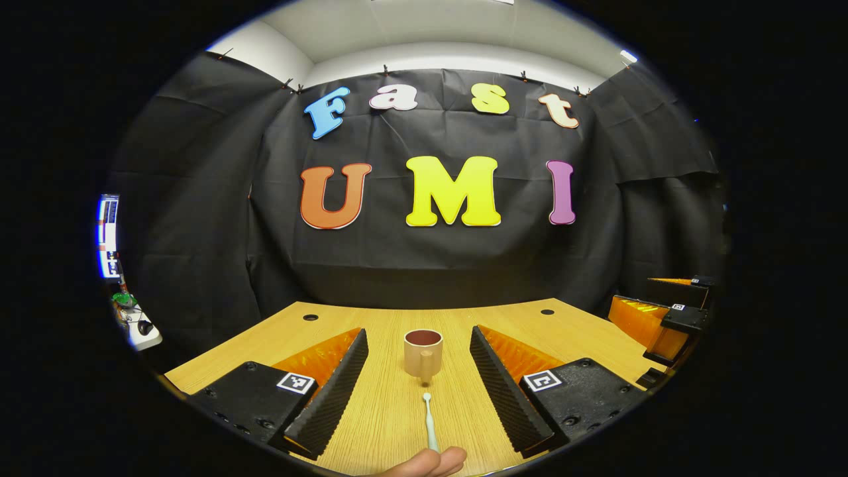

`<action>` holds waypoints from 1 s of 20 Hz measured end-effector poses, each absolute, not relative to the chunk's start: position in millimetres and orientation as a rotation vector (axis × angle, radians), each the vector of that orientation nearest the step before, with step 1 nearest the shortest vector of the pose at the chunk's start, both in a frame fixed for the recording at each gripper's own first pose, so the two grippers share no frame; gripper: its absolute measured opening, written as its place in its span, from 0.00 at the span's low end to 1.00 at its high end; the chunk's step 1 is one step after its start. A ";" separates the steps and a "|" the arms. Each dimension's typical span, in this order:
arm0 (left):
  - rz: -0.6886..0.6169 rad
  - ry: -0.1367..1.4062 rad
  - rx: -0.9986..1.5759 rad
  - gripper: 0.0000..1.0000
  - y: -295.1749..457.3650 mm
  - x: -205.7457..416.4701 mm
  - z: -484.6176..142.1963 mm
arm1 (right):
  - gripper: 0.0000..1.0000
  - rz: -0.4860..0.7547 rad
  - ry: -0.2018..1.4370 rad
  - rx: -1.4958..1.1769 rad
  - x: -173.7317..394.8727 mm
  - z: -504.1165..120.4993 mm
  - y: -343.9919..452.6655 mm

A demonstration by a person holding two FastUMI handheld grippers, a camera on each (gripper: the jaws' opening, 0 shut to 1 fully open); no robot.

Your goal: Put the toothbrush and toothpaste on the desktop into the cup, then pick up the cup and place it on the coaster on the desktop.

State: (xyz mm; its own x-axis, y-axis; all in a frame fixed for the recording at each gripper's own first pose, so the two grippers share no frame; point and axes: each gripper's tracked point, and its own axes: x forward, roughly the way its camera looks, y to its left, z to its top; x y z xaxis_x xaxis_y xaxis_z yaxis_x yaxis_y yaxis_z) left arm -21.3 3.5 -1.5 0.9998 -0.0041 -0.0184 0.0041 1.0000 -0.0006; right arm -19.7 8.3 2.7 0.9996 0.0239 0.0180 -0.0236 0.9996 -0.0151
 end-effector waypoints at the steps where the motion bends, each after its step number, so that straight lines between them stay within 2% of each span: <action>1: -0.014 0.032 -0.009 0.98 1.6 -19.7 -6.6 | 0.95 0.027 -0.012 -0.016 -19.3 1.2 8.5; 6: -0.017 0.156 -0.009 0.98 -5.0 -4.3 -51.1 | 0.98 0.044 0.024 -0.012 -13.2 -16.6 7.7; 7: -0.021 0.190 -0.014 0.98 -6.9 -1.0 -64.3 | 0.92 0.046 0.031 -0.013 -12.7 -21.6 7.0; 9: -0.027 0.259 -0.025 0.99 -10.8 3.3 -92.0 | 0.98 0.044 0.052 -0.012 -8.4 -34.8 4.1; 11: -0.022 0.328 -0.030 0.99 -10.7 9.0 -119.7 | 0.95 0.051 0.087 -0.004 -3.8 -51.5 3.9; 15: -0.050 0.478 -0.083 0.99 -18.5 13.6 -166.2 | 0.96 0.066 0.154 0.023 2.7 -79.4 3.8; 19: -0.002 0.521 -0.089 0.97 -6.8 28.2 -186.9 | 0.95 0.093 0.187 0.015 5.2 -98.9 12.4; 20: 0.000 0.532 -0.083 0.94 -5.6 31.6 -190.5 | 0.95 0.100 0.196 0.005 5.4 -104.4 15.7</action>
State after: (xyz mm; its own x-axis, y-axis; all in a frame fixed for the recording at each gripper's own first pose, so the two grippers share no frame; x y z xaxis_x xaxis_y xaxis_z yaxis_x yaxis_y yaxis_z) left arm 31.6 -5.6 -190.5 0.8621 -0.0213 -0.5063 -0.0216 0.9967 -0.0788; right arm 5.4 15.7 -104.4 0.9760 0.0993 -0.1938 -0.0983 0.9950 0.0149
